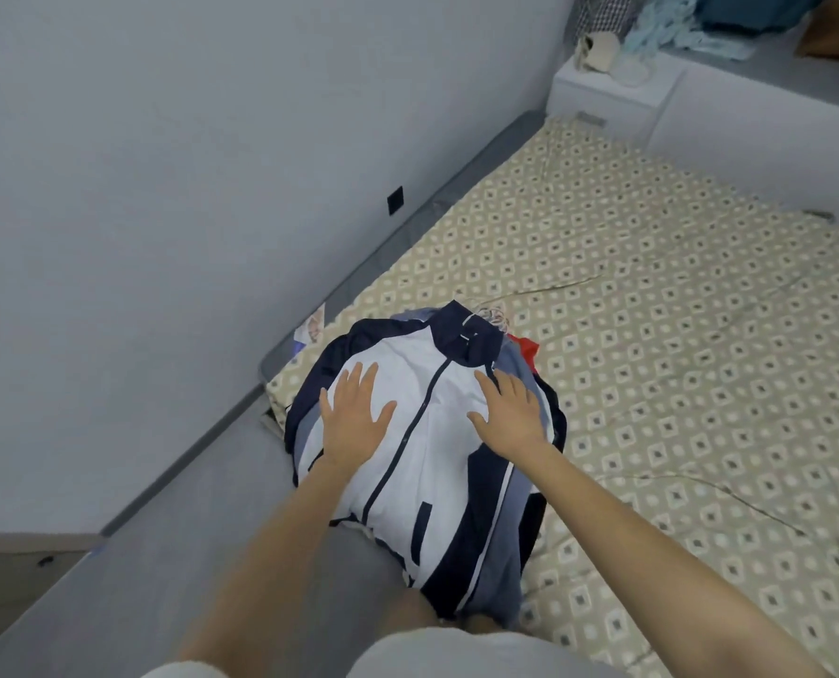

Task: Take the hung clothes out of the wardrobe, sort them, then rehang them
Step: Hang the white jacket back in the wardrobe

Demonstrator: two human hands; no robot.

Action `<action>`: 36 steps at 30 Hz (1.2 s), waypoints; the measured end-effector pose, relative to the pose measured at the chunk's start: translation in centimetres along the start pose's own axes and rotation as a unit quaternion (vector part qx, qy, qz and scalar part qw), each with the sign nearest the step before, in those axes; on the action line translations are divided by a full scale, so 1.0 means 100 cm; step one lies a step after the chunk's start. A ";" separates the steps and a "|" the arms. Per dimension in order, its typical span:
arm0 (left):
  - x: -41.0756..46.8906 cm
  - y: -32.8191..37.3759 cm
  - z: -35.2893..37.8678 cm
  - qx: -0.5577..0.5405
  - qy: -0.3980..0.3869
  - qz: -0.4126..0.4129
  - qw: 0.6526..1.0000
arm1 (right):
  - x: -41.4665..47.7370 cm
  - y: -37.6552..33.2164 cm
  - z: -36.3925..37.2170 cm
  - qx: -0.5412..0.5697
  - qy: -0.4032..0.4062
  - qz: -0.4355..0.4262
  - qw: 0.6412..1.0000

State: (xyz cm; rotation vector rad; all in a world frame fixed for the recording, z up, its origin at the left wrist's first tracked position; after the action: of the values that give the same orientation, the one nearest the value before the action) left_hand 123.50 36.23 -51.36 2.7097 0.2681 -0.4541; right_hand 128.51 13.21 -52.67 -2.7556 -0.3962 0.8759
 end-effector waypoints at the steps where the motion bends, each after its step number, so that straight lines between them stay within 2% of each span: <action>1: 0.010 0.000 0.002 0.002 -0.006 -0.004 1.000 | 0.007 0.003 0.000 0.005 -0.004 0.002 1.000; 5: 0.052 0.000 0.013 0.001 -0.023 -0.008 1.000 | 0.029 0.022 0.007 0.038 -0.023 0.022 0.999; 9: 0.098 0.002 0.030 0.003 -0.075 -0.016 0.997 | 0.054 0.043 0.018 0.060 -0.039 0.053 0.996; 16: 0.187 0.001 0.068 -0.003 -0.153 0.002 0.988 | 0.111 0.069 0.035 0.102 -0.049 0.107 0.988; 22: 0.266 -0.013 0.101 0.016 -0.182 0.025 0.983 | 0.179 0.078 0.060 0.139 -0.065 0.141 0.978; 26: 0.311 -0.025 0.128 0.029 -0.196 0.038 0.979 | 0.215 0.093 0.088 0.177 -0.063 0.168 0.968; 29: 0.333 -0.029 0.151 0.049 -0.215 0.059 0.974 | 0.231 0.111 0.106 0.250 -0.029 0.186 0.950; 33: 0.352 -0.039 0.169 0.081 -0.199 0.069 0.974 | 0.241 0.124 0.124 0.288 -0.026 0.193 0.938; 36: 0.353 -0.034 0.165 0.122 -0.115 0.117 0.979 | 0.242 0.126 0.129 0.259 -0.032 0.199 0.945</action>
State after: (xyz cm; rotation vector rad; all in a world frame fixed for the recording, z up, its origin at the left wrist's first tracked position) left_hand 150.99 37.09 -79.23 2.8406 -0.1795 -0.7642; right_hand 142.29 10.74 -79.38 -2.3400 0.3551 0.9860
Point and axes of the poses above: each hand's wrist, its own x-axis towards the middle knuckle, its own z-axis out of the palm, y = z × x, the point moved 10 cm from there along x, towards the middle knuckle, and after that the axes turned 13 degrees about -y, right-handed, at the moved point
